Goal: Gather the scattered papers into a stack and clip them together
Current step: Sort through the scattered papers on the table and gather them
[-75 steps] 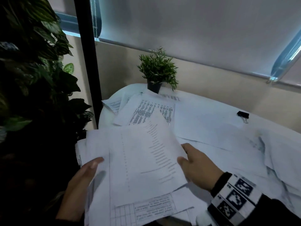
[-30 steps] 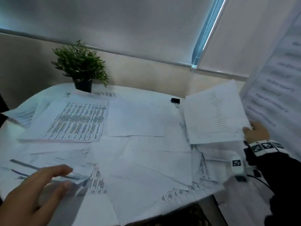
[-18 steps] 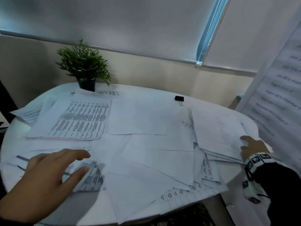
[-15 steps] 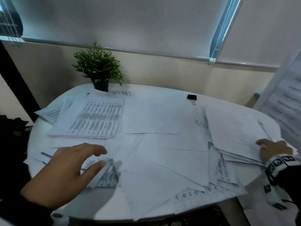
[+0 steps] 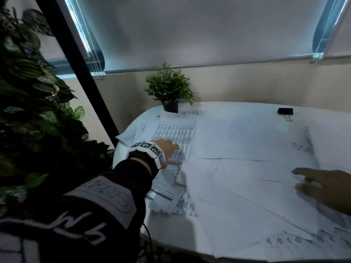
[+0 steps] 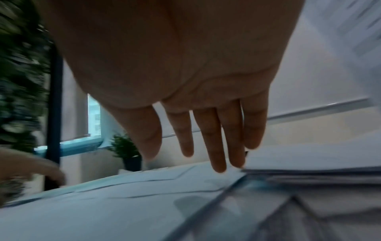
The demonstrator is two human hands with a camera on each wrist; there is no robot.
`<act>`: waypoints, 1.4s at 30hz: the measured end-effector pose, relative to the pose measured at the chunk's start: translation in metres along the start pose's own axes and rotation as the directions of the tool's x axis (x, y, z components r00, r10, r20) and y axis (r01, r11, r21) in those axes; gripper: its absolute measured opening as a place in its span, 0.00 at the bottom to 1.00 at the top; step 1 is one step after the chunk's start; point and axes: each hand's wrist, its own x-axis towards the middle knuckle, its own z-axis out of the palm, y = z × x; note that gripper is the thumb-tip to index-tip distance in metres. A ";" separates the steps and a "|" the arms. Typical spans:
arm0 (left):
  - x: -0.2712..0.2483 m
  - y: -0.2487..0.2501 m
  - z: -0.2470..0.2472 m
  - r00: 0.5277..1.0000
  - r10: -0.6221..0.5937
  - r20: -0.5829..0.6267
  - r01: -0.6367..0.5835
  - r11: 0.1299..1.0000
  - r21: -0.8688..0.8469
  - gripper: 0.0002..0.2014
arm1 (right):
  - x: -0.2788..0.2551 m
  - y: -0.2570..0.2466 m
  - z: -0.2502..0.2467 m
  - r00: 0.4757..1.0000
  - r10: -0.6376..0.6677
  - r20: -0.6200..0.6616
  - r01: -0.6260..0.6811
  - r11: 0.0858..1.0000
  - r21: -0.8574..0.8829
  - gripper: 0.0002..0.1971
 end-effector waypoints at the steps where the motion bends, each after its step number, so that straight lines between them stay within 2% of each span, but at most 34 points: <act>1: 0.004 -0.001 0.001 1.000 0.004 0.024 -0.005 1.000 0.027 0.34 | -0.007 -0.017 0.001 0.996 0.054 0.073 -0.051 0.997 -0.049 0.49; 3: 0.011 -0.001 0.002 0.997 -0.004 0.082 0.002 1.000 0.020 0.34 | -0.010 -0.018 0.003 0.984 0.077 0.159 -0.054 0.988 -0.144 0.65; 4: 0.013 -0.001 0.002 0.995 -0.011 0.097 0.011 1.000 0.003 0.34 | -0.012 -0.017 0.002 0.988 0.101 0.119 -0.087 0.989 -0.120 0.69; 6: 0.014 -0.001 0.001 0.996 -0.022 0.089 0.023 1.000 -0.016 0.31 | -0.017 -0.018 0.002 0.993 0.093 0.079 -0.076 0.979 -0.191 0.71; 11: 0.015 0.004 0.001 0.999 -0.043 -0.007 0.043 0.999 -0.010 0.12 | -0.026 -0.033 -0.003 0.977 0.110 0.183 -0.051 0.953 -0.299 0.71; 15: 0.006 0.007 -0.010 0.981 -0.174 -0.086 0.165 0.981 -0.107 0.11 | -0.030 -0.037 -0.014 0.975 0.121 0.186 -0.070 0.963 -0.260 0.72; 17: -0.006 0.011 -0.024 0.959 -0.227 -0.169 0.199 0.966 -0.167 0.11 | -0.035 -0.042 -0.020 0.975 0.122 0.187 -0.094 0.984 -0.151 0.68; 18: -0.012 0.015 -0.032 0.946 -0.229 -0.228 0.194 0.967 -0.167 0.12 | -0.038 -0.047 -0.023 0.981 0.112 0.160 -0.104 0.993 -0.055 0.62; 20: -0.027 0.033 -0.049 0.921 -0.183 -0.343 0.152 0.981 -0.117 0.16 | -0.041 -0.063 -0.027 0.997 0.072 0.020 -0.075 0.967 0.242 0.46; 21: -0.034 0.044 -0.055 0.907 -0.140 -0.398 0.115 0.990 -0.086 0.18 | -0.040 -0.073 -0.028 0.995 0.058 -0.076 -0.020 0.905 0.425 0.39; 22: -0.041 0.057 -0.058 0.891 -0.084 -0.445 0.068 0.996 -0.052 0.20 | -0.038 -0.083 -0.028 0.986 0.070 -0.153 0.039 0.790 0.612 0.36; 24: -0.056 0.086 -0.063 0.860 0.048 -0.509 -0.039 0.999 0.028 0.22 | -0.034 -0.102 -0.029 0.980 0.107 -0.168 0.099 0.474 0.875 0.34; 25: -0.062 0.100 -0.063 0.848 0.108 -0.519 -0.086 0.994 0.066 0.23 | -0.031 -0.109 -0.031 0.984 0.099 -0.149 0.106 0.345 0.932 0.34; 26: -0.067 0.113 -0.061 0.840 0.163 -0.517 -0.132 0.986 0.097 0.23 | -0.028 -0.115 -0.031 0.987 0.089 -0.131 0.102 0.273 0.957 0.34; 27: -0.073 0.125 -0.060 0.835 0.213 -0.507 -0.175 0.977 0.123 0.23 | -0.025 -0.120 -0.031 0.989 0.076 -0.127 0.105 0.248 0.963 0.33; 28: -0.079 0.136 -0.061 0.821 0.270 -0.504 -0.219 0.963 0.160 0.23 | -0.023 -0.124 -0.030 0.989 0.074 -0.128 0.104 0.263 0.959 0.32; 30: -0.081 0.155 -0.058 0.785 0.342 -0.516 -0.284 0.940 0.192 0.18 | -0.017 -0.123 -0.023 0.983 0.091 -0.161 0.118 0.361 0.925 0.31; 32: -0.077 0.168 -0.051 0.714 0.389 -0.582 -0.339 0.920 0.198 0.20 | -0.015 -0.114 -0.021 0.974 0.110 -0.199 0.126 0.466 0.876 0.25; 34: -0.075 0.174 -0.051 0.644 0.386 -0.660 -0.393 0.908 0.146 0.22 | -0.018 -0.096 -0.030 0.953 0.154 -0.260 0.157 0.485 0.860 0.24; 35: -0.075 0.174 -0.051 0.639 0.358 -0.681 -0.413 0.907 0.089 0.23 | -0.023 -0.084 -0.040 0.930 0.185 -0.317 0.187 0.505 0.843 0.24; 36: -0.074 0.171 -0.050 0.658 0.340 -0.672 -0.430 0.902 0.035 0.25 | -0.028 -0.069 -0.052 0.894 0.224 -0.389 0.211 0.556 0.804 0.24; 38: -0.073 0.161 -0.044 0.737 0.325 -0.592 -0.437 0.898 -0.052 0.28 | -0.041 -0.028 -0.077 0.799 0.295 -0.524 0.180 0.714 0.676 0.23; 40: -0.071 0.154 -0.042 0.810 0.323 -0.490 -0.408 0.910 -0.076 0.25 | -0.053 0.019 -0.099 0.720 0.388 -0.575 -0.021 0.840 0.542 0.22; 42: -0.060 0.150 -0.041 0.892 0.328 -0.310 -0.364 0.929 -0.065 0.23 | -0.055 0.067 -0.109 0.656 0.467 -0.593 -0.268 0.879 0.395 0.22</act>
